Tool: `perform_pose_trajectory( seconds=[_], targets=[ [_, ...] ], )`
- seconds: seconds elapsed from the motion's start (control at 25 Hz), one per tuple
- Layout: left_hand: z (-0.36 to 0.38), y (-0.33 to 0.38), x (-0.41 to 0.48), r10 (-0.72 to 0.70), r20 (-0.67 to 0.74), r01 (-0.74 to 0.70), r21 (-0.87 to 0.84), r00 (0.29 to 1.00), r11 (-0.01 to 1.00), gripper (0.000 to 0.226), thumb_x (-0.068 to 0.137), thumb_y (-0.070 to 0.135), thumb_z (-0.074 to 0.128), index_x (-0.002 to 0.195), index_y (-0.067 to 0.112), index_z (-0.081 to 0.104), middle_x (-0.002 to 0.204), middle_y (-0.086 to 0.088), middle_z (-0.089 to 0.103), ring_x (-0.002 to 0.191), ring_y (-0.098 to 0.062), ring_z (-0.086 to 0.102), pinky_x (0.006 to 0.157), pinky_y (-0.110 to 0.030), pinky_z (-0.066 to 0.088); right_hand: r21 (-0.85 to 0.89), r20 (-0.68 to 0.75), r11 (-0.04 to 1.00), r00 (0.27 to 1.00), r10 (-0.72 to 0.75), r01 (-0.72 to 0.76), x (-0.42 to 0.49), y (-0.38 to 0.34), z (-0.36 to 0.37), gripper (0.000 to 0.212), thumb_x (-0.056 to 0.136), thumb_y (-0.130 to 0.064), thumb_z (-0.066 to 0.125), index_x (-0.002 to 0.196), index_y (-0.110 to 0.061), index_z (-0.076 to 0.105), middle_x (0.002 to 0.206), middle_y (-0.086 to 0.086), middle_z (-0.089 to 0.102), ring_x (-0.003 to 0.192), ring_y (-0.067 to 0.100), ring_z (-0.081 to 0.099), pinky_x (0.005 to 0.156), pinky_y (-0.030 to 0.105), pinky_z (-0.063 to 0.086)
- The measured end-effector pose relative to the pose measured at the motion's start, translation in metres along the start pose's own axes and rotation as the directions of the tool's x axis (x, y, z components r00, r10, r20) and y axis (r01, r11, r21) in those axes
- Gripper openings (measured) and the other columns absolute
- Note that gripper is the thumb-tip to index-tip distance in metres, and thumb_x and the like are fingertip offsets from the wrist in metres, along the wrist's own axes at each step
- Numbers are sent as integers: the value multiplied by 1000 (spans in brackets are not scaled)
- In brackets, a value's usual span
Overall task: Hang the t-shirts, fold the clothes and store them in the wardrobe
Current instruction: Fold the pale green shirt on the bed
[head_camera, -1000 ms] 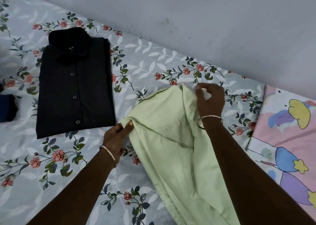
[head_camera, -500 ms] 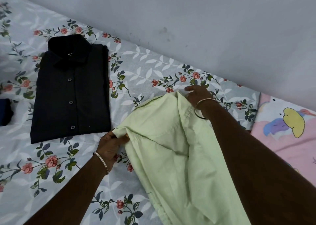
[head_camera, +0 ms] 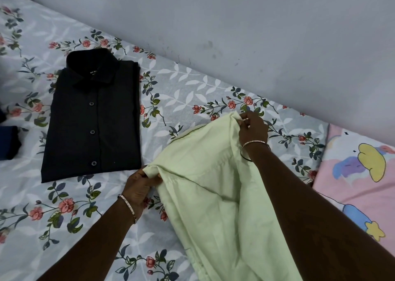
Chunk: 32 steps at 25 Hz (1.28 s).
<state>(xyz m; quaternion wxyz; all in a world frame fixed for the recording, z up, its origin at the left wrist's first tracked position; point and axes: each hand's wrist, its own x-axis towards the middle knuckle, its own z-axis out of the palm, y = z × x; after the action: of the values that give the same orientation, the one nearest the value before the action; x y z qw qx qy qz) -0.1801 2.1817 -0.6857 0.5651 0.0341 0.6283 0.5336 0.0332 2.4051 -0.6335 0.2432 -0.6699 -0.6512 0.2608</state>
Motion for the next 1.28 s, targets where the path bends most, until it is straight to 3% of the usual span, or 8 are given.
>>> perform_pose_trajectory(
  seconds=[0.16,0.4,0.48,0.64,0.84,0.96,1.12,1.28],
  targets=[
    [3,1,-1,0,-20,0,7,1000,1000,42,74,4,74,115,7,69,116,-17,70,116,-37,62,105,-50,47,90,92,994,994,-62,54,8,3,3,38,89,4,55,110,-25,67,101,2,68,94,23,64,85,33,50],
    [10,7,-7,-21,-41,21,1,999,1000,46,63,20,80,108,14,72,113,-9,73,113,-27,65,103,-44,48,72,-214,989,970,-114,132,-37,7,-18,18,91,-5,58,101,-16,68,99,9,63,90,21,60,83,44,53],
    [12,7,-8,-22,-51,22,8,998,1000,40,69,17,79,108,14,71,113,-10,73,112,-27,65,102,-44,49,-27,-192,995,977,-97,94,-81,20,-25,10,91,-19,62,101,-19,65,96,6,61,88,23,59,78,47,53],
    [14,7,-9,5,-85,0,56,996,998,28,78,16,78,105,17,71,108,-6,73,104,-22,67,98,-41,52,-260,-191,962,981,37,-87,-162,31,-35,38,76,-46,77,102,-22,64,93,1,62,90,29,59,72,42,48],
    [24,11,-15,61,-112,-51,89,992,995,20,84,10,74,99,20,67,94,4,69,87,-9,64,73,-23,50,-306,-119,947,991,66,-100,-176,25,-29,26,79,-5,71,105,-9,70,96,13,63,90,38,62,68,33,39],
    [25,11,-19,60,-111,-50,95,992,994,20,83,9,75,97,21,66,96,3,69,88,-10,64,79,-26,51,-242,-200,967,979,27,-76,-171,14,-41,28,74,4,70,100,-7,75,91,14,64,82,38,63,65,30,37],
    [23,11,-20,65,-127,-53,98,990,994,24,81,9,76,102,18,68,99,0,70,91,-15,65,86,-32,51,-309,-81,949,992,-95,66,-180,-1,-25,21,68,5,72,86,-6,73,83,15,62,69,37,64,56,32,46],
    [23,14,-26,18,-91,-17,18,996,1000,17,83,3,72,95,15,68,85,0,73,76,-14,66,63,-23,57,-294,183,954,983,1,54,-177,9,-13,31,91,-17,61,120,-8,63,111,13,59,101,34,59,78,35,44]
  ],
)
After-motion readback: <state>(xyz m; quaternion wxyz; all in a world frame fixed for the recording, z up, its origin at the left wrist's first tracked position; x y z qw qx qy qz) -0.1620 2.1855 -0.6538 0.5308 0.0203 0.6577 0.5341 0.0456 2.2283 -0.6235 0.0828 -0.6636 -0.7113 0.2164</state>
